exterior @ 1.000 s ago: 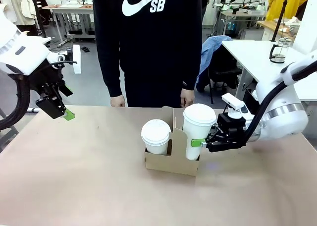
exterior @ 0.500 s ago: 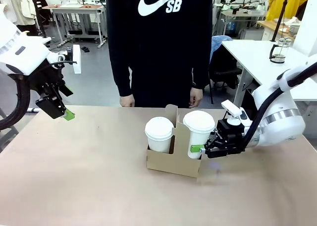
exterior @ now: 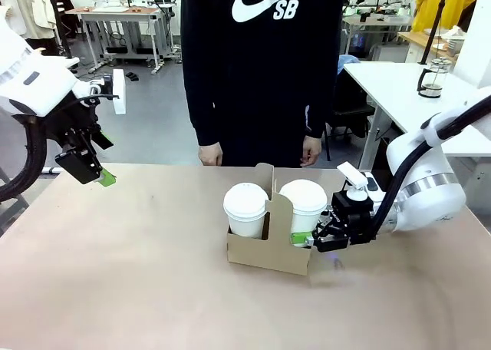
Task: Pour a drink into a cup and package it in a carrier.
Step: Insert the held 600 ml Paper Cup into the Cup Carrier.
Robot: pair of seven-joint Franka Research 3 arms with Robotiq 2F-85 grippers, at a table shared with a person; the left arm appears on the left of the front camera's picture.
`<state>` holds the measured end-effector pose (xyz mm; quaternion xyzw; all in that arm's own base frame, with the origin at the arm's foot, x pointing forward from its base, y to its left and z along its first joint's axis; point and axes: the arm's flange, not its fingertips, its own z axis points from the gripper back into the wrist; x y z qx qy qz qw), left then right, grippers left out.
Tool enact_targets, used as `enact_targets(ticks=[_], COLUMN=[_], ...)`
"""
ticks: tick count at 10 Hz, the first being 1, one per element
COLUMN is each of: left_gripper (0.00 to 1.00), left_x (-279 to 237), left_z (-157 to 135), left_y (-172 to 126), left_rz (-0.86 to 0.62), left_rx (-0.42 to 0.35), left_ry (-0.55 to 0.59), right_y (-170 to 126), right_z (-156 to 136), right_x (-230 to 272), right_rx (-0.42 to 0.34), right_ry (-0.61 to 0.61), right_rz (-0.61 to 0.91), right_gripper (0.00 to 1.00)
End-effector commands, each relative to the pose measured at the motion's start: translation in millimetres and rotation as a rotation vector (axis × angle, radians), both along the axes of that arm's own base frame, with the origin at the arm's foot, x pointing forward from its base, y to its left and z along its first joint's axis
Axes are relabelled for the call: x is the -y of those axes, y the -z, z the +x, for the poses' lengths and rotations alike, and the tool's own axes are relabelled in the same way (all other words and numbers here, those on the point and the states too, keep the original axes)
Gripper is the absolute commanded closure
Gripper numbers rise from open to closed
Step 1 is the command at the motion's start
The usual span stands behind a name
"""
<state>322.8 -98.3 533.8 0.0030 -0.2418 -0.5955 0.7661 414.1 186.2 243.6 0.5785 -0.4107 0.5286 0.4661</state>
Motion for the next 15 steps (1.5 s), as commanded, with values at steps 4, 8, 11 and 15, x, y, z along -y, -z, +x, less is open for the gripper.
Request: enact_targets(ticks=[4, 8, 11, 15], left_gripper=[0.0, 0.0, 0.0, 0.0], left_x=[2, 2, 2, 2], left_z=[0, 0, 0, 0], left_y=[1, 1, 1, 1], left_rz=[-0.004, -0.004, -0.004, -0.004], left_rx=[-0.006, -0.006, -0.006, -0.006], left_ry=[-0.014, -0.014, -0.014, -0.014], right_y=[12, 4, -8, -27], right_z=[2, -8, -25, -48], right_x=[-2, 10, 39, 76], right_rx=[0.018, 0.042, 0.038, 0.029], right_ry=[-0.002, -0.001, 0.058, 0.163], right_rz=[-0.049, -0.066, -0.119, -0.168], right_gripper=[0.2, 0.0, 0.0, 0.0])
